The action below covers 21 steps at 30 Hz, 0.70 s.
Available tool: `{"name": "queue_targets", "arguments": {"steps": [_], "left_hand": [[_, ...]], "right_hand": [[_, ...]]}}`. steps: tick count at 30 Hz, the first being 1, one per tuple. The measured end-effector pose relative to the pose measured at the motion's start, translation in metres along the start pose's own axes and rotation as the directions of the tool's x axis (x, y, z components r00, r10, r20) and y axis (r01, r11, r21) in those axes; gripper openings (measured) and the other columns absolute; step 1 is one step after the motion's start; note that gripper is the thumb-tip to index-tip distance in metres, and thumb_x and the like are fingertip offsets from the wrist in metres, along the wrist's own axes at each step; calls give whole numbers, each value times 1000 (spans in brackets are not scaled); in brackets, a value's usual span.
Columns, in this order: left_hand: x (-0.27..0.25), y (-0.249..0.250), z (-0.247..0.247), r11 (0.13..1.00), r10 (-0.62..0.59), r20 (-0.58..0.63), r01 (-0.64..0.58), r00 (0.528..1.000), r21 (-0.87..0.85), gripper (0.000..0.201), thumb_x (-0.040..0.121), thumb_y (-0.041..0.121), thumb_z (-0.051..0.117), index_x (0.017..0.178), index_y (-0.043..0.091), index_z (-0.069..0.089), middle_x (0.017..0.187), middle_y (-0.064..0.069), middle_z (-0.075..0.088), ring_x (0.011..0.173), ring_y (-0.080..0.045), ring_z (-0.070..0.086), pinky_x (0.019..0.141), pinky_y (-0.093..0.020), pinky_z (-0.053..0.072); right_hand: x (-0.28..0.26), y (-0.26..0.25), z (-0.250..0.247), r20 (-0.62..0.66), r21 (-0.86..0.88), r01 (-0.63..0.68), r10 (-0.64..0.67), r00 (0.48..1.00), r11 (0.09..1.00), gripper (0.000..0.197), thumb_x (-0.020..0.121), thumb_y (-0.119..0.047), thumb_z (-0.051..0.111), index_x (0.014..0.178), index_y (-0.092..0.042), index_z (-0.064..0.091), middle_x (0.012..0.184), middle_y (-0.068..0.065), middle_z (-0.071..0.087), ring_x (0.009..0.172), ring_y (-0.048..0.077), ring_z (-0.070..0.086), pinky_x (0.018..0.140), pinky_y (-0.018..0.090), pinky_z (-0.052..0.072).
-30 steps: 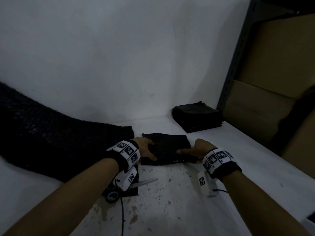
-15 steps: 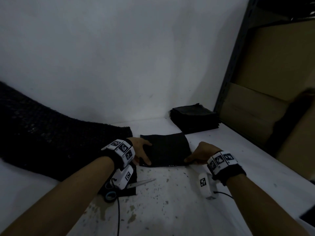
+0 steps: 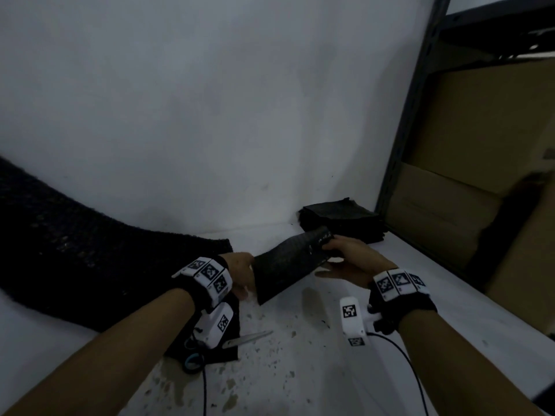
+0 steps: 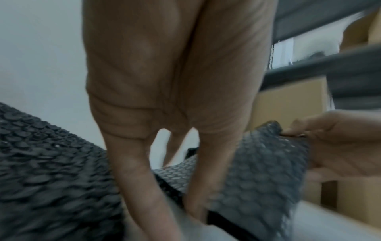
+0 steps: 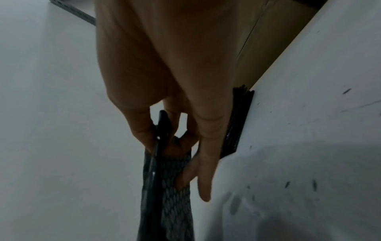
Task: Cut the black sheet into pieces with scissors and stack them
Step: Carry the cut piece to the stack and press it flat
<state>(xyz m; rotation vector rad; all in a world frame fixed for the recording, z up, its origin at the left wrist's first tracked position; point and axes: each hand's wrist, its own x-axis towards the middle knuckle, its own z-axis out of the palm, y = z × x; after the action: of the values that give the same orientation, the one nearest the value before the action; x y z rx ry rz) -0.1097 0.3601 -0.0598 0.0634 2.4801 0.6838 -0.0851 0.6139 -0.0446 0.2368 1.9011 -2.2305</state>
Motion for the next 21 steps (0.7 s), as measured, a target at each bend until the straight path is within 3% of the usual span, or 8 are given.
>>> {"name": "queue_targets", "arguments": {"steps": [2, 4, 7, 9, 12, 14, 18, 21], "left_hand": [[-2, 2, -6, 998, 52, -102, -56, 993, -39, 48, 97, 16, 63, 141, 4, 48, 138, -22, 54, 120, -34, 59, 100, -37, 50], [-6, 8, -9, 955, 149, -82, -165, 985, -245, 37, 99, 27, 60, 129, 7, 52, 122, -21, 62, 108, -35, 64, 90, -42, 55], [-7, 20, -13, 675, 116, 33, -54, 993, -736, 65, 91, 67, 51, 119, 8, 57, 106, -23, 63, 93, -38, 69, 72, -43, 59], [-7, 26, -14, 495, 192, 22, -77, 981, -866, 56, 91, 53, 64, 125, 8, 59, 114, -22, 65, 100, -36, 69, 77, -44, 60], [3, 36, -16, 287, 235, -135, -201, 963, -937, 41, 90, 11, 70, 129, 1, 61, 121, -16, 68, 110, -31, 66, 89, -40, 58], [16, 47, -14, 265, 220, -239, -294, 946, -918, 39, 87, -3, 69, 126, -4, 62, 118, -18, 69, 101, -30, 68, 85, -37, 58], [48, 81, -12, 339, 237, -352, -417, 905, -843, 40, 85, -13, 63, 123, -1, 62, 117, -17, 69, 97, -27, 68, 69, -30, 60], [77, 112, -18, 368, 230, -433, -490, 871, -790, 50, 80, -19, 66, 126, -2, 60, 123, -18, 66, 107, -33, 66, 82, -42, 59]], "right_hand": [[-1, -9, 10, 8, 85, 80, -81, 997, 993, 26, 95, 0, 54, 117, 3, 67, 109, 24, 69, 102, 37, 65, 81, 50, 60], [1, -17, 18, -14, 177, 154, -154, 988, 972, 29, 96, 0, 49, 121, 6, 61, 109, 25, 66, 98, 36, 65, 75, 45, 61], [5, -29, 21, -58, 245, 235, -228, 972, 940, 25, 95, -1, 47, 114, 3, 62, 103, 21, 67, 93, 31, 66, 72, 40, 61], [9, -35, 15, -92, 291, 264, -248, 964, 920, 19, 93, -1, 49, 105, 1, 64, 101, 20, 67, 94, 30, 65, 78, 40, 60], [20, -37, -3, -128, 325, 282, -253, 959, 903, 16, 91, -1, 51, 94, -5, 66, 89, 12, 70, 85, 22, 67, 71, 33, 59], [29, -37, -17, -157, 317, 279, -241, 958, 906, 15, 91, -2, 52, 93, -7, 66, 89, 11, 68, 87, 21, 65, 70, 32, 58], [48, -47, -47, -246, 203, 284, -232, 941, 937, 15, 93, -2, 53, 92, -6, 68, 83, 9, 71, 80, 19, 67, 64, 31, 57], [66, -62, -74, -311, 54, 295, -265, 913, 954, 12, 98, -2, 54, 91, -3, 64, 88, 14, 67, 81, 22, 65, 62, 31, 56]]}}
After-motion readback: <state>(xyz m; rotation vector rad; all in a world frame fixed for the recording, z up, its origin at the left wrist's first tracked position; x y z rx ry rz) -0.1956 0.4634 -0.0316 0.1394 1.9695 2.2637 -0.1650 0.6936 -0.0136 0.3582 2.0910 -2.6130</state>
